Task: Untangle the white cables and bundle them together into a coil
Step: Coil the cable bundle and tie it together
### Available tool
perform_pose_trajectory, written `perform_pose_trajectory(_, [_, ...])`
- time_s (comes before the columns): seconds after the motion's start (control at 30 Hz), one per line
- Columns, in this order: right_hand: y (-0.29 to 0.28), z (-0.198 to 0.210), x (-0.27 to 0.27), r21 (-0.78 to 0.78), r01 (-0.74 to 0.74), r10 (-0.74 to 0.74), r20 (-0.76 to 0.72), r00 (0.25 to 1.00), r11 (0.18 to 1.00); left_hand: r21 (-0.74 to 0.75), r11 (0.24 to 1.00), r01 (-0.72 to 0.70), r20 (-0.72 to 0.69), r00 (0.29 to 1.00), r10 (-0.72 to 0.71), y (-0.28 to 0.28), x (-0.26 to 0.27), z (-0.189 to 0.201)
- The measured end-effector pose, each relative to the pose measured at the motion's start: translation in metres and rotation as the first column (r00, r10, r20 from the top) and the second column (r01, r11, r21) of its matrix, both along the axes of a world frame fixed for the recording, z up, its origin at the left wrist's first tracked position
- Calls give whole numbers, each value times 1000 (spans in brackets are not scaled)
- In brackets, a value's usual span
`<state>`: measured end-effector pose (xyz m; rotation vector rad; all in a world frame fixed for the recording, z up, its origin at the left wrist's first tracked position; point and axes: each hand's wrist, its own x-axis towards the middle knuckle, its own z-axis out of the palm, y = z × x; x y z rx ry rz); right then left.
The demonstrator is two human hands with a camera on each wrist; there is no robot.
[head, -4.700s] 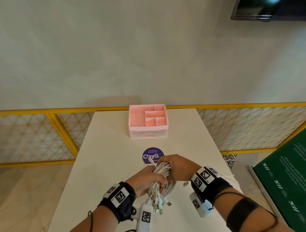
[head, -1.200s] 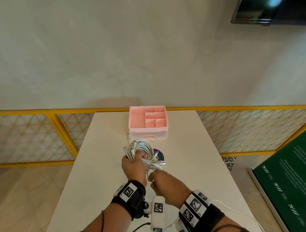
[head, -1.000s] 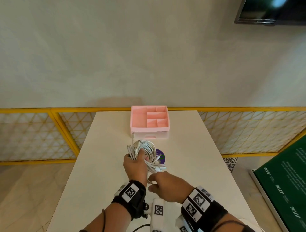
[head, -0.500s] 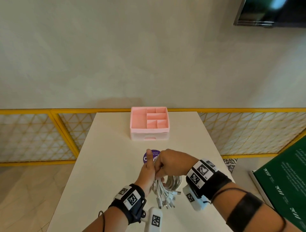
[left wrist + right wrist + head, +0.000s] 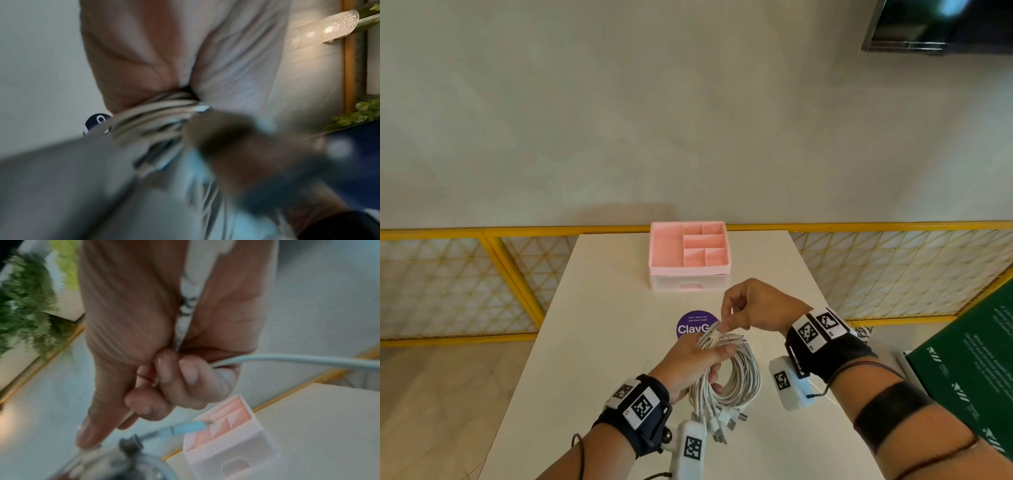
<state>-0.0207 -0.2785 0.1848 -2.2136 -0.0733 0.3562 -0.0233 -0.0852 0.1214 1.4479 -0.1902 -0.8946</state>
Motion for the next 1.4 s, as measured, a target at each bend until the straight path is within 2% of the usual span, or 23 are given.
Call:
perform_pose_trajectory(0.07, [-5, -9, -2, 134, 71, -71, -7, 997, 988, -5, 999, -36, -20, 999, 36, 0, 1, 3])
perform_pose_trajectory(0.2, [-11, -32, -9, 349, 238, -240, -37, 970, 906, -95, 986, -140, -97, 987, 131, 3, 6, 9])
perform_pose_trajectory(0.4, [-15, -67, -19, 450, 372, -368, -99, 924, 812, -193, 945, -264, -178, 957, 231, 9, 16, 6])
perform_pose_trajectory(0.6, [4, -84, -33, 487, 387, -382, -114, 917, 783, -237, 897, -374, -156, 926, 345, 8, 22, 7])
perform_pose_trajectory(0.83, [20, -95, -37, 361, 377, -405, 2, 914, 853, -257, 812, -524, -132, 851, 508, -3, 22, 9])
perform_pose_trajectory(0.93, [28, -105, -45, 280, 323, -351, 56, 935, 904, -263, 738, -622, -137, 781, 609, -4, 27, 9])
perform_pose_trajectory(1.07, [40, -108, -50, 29, 239, -240, 175, 955, 971, -218, 630, -745, -168, 665, 728, -9, 29, 5])
perform_pose_trajectory(1.17, [49, -109, -55, -84, 145, -127, 186, 974, 986, -203, 547, -812, -189, 581, 792, -12, 32, 4])
perform_pose_trajectory(1.3, [60, -104, -67, -117, 53, -42, 98, 994, 992, -199, 429, -881, -191, 465, 865, -8, 38, 9])
perform_pose_trajectory(1.4, [68, -92, -74, -194, -29, 47, 91, 995, 981, -198, 381, -903, -134, 410, 902, -6, 41, 11])
